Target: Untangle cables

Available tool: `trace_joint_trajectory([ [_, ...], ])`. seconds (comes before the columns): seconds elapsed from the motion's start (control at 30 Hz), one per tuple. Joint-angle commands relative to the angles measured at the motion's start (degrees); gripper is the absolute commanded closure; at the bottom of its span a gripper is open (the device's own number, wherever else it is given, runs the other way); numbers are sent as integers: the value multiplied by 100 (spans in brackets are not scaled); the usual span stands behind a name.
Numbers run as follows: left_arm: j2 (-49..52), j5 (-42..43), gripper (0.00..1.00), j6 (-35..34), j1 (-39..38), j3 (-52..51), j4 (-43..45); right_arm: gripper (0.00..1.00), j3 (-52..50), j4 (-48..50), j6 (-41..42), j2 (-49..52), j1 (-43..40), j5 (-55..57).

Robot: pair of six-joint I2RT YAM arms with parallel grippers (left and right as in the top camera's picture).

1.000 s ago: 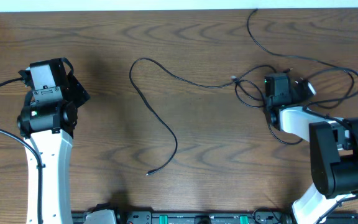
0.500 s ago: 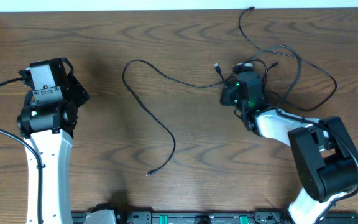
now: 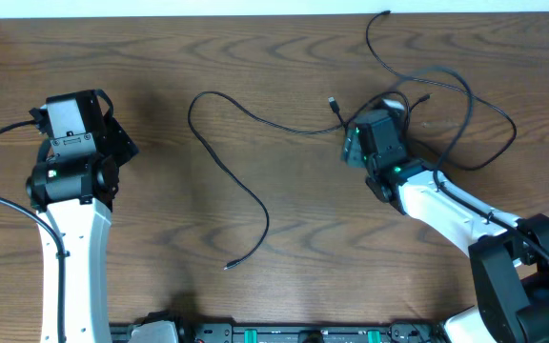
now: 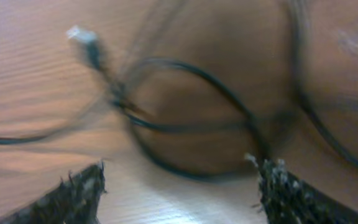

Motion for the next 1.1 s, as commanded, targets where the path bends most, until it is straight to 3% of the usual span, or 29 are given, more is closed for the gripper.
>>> trace_joint_trajectory([
  [0.0, 31, 4, 8, 46, 31, 46, -7, 9, 17, -627, 2367, -2, -7, 927],
  [0.07, 31, 4, 8, 46, 31, 46, -9, 1, 17, -938, 3174, -2, -9, 966],
  [0.17, 31, 11, 8, 44, 31, 46, -11, 1, 17, -1019, 3779, 0, -9, 1038],
  [0.9, 31, 238, 8, 46, 31, 46, -9, 6, 15, -72, 3790, 415, -33, 1414],
  [1.07, 31, 238, 8, 46, 31, 46, -7, 17, 15, -70, 3788, 428, -120, 1425],
])
